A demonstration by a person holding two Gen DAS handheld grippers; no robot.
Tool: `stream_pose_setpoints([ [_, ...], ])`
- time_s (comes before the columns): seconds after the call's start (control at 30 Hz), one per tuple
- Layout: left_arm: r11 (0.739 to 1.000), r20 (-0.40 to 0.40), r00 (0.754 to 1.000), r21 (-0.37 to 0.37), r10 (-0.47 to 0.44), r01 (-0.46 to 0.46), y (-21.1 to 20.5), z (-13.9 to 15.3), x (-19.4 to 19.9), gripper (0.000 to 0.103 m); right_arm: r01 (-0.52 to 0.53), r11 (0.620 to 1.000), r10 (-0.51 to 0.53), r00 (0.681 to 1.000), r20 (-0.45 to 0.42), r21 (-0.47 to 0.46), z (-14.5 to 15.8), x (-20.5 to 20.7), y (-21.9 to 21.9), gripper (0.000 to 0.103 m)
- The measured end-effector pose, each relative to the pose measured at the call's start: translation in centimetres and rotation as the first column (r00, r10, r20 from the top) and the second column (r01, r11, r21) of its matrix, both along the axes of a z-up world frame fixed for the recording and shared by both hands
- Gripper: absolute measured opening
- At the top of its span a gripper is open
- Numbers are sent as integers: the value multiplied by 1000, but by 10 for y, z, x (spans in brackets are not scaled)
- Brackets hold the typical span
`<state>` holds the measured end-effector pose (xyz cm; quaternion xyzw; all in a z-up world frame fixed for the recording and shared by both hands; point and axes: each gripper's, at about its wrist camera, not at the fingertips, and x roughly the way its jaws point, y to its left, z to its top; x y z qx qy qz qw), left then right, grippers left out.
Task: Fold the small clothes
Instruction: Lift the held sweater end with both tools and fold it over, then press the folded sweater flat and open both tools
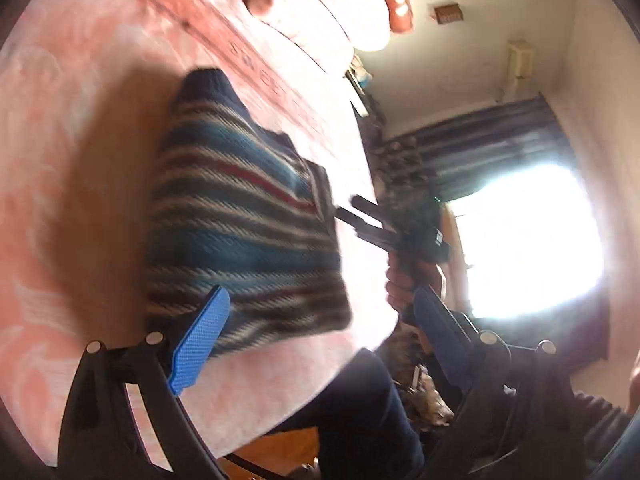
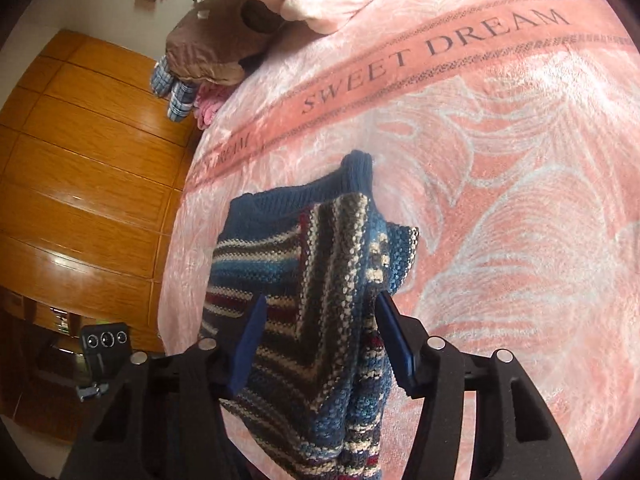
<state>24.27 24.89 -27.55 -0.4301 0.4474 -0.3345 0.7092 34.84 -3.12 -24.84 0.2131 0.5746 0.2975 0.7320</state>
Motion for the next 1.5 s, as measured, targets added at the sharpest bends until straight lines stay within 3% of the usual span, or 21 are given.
stream_pose_setpoints([
  [0.03,1000,-20,1000,-12,-13,13,-7,-11,7,91,3,999,-3,1000,0,-32,-8,-2,-1,49],
  [0.07,1000,-48,999,-15,-25,25,-12,-22,3,91,12,997,-11,1000,16,-74,-11,-3,1,25],
  [0.17,997,-166,986,-74,-28,16,-25,-53,-14,88,44,997,-36,992,125,-56,4,-15,-7,8],
  [0.3,996,-229,972,-89,-41,21,-27,-62,-16,82,80,991,-77,996,35,-103,-36,-5,-17,11],
  [0.4,994,-140,987,-91,-74,62,-11,-20,-6,84,59,998,-58,996,68,-19,-18,-6,-18,21],
  [0.5,995,-51,997,-92,-51,46,-3,8,21,87,84,996,-82,986,146,-9,6,-1,-20,21],
  [0.57,996,-24,999,-87,-39,37,-1,12,47,87,30,999,-32,987,159,16,15,2,-9,21],
  [0.63,994,-48,997,-96,-55,50,-3,0,72,87,-40,999,42,990,132,-16,8,8,9,21],
  [0.67,996,-66,996,-63,-64,60,-5,-5,85,87,-71,996,76,992,105,-49,-3,11,16,18],
  [0.7,998,-96,993,13,-65,66,-2,-14,96,86,-70,991,82,992,96,-117,-16,15,19,4],
  [0.73,996,-135,989,58,-65,73,-4,-30,104,79,-66,983,84,992,97,-174,-28,17,17,0],
  [0.77,996,-157,986,47,-62,70,3,-44,107,71,-65,986,79,993,85,-152,-36,21,12,0],
  [0.87,994,-155,987,87,-48,62,22,-38,99,66,-55,994,64,994,90,-99,-19,14,3,0],
  [0.93,990,-104,993,125,-56,69,36,-15,79,69,-86,995,91,990,111,-47,-3,-3,1,5],
  [1.03,990,-22,995,102,-96,98,31,10,61,70,-159,986,164,980,113,-46,-4,-31,4,5],
  [1.1,981,-59,993,162,-101,110,26,-3,55,70,-167,980,177,981,86,-105,-26,-38,3,0],
  [1.17,950,-87,989,280,-117,137,8,-22,57,56,-126,990,129,990,56,-60,-38,-36,-6,0],
  [1.27,963,-71,995,256,-70,86,17,-11,46,63,-127,987,137,985,103,-101,-11,-50,-1,4],
  [1.37,978,4,996,187,-92,90,22,14,20,67,-165,981,179,973,148,-99,11,-77,-1,5],
  [1.43,962,9,994,250,-112,106,17,14,6,67,-162,977,180,975,134,-136,2,-86,-3,5],
  [1.5,938,-41,993,325,-110,117,14,-8,1,61,-147,976,165,982,97,-162,-21,-86,-7,0],
])
